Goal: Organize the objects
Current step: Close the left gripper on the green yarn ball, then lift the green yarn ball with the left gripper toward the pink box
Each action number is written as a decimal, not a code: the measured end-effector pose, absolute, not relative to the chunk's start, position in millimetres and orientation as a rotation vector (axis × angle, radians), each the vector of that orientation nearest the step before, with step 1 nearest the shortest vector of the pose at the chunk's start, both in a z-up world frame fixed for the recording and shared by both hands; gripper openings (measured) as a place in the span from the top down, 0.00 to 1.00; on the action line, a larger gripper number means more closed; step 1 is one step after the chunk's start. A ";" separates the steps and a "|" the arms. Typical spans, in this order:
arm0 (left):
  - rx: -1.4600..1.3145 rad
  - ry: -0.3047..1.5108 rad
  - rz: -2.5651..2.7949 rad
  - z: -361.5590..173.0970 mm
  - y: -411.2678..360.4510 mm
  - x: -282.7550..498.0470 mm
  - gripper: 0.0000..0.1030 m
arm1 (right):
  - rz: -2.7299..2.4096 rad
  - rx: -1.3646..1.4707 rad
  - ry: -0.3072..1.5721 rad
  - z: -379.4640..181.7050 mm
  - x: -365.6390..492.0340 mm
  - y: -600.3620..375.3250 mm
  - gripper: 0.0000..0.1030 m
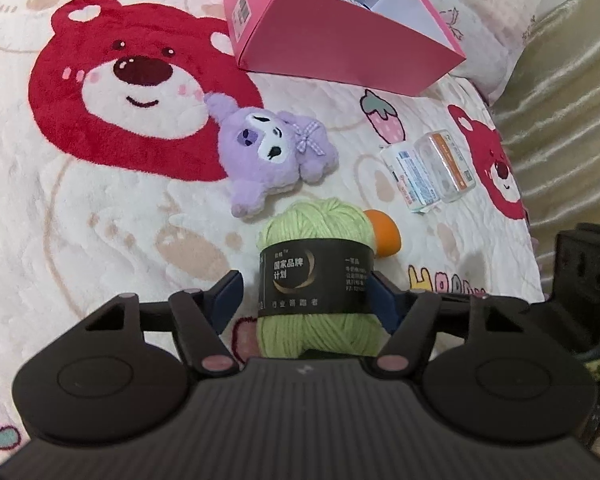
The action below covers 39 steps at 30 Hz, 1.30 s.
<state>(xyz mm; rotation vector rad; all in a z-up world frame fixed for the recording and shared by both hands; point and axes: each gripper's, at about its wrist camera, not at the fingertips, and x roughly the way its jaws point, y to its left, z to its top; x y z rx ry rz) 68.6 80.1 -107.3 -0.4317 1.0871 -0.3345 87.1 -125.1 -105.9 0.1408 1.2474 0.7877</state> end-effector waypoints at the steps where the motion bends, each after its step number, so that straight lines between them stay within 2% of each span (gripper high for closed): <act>1: -0.451 1.084 -0.335 -109.5 80.7 68.0 0.37 | 0.799 0.129 1.226 -104.2 85.5 -124.0 0.25; 6: -0.536 1.096 -0.365 -117.4 80.4 65.1 0.43 | 0.814 -0.049 1.074 -88.9 71.3 -110.4 0.33; 10: -0.580 1.102 -0.359 -119.3 82.5 65.9 0.47 | 0.811 -0.456 0.828 -84.3 36.4 -89.8 0.35; 12: -0.566 1.090 -0.338 -121.9 80.6 64.9 0.48 | 0.809 -0.531 0.772 -87.9 28.1 -88.2 0.35; 18: -0.575 1.045 -0.306 -130.3 80.8 66.6 0.43 | 0.799 -0.446 0.812 -91.9 46.2 -94.2 0.33; 24: -0.580 1.015 -0.307 -138.4 77.0 66.2 0.45 | 0.793 -0.317 0.890 -99.8 66.2 -102.1 0.28; 28: -0.513 0.962 -0.344 -124.1 65.7 52.9 0.46 | 0.829 -0.360 0.879 -97.6 61.8 -98.8 0.41; 30: -0.537 0.963 -0.345 -120.0 67.1 51.3 0.46 | 0.842 -0.370 0.873 -93.7 52.7 -99.2 0.44; 39: -0.465 0.994 -0.339 -104.7 52.8 46.9 0.50 | 0.888 -0.317 0.919 -78.9 56.3 -114.8 0.45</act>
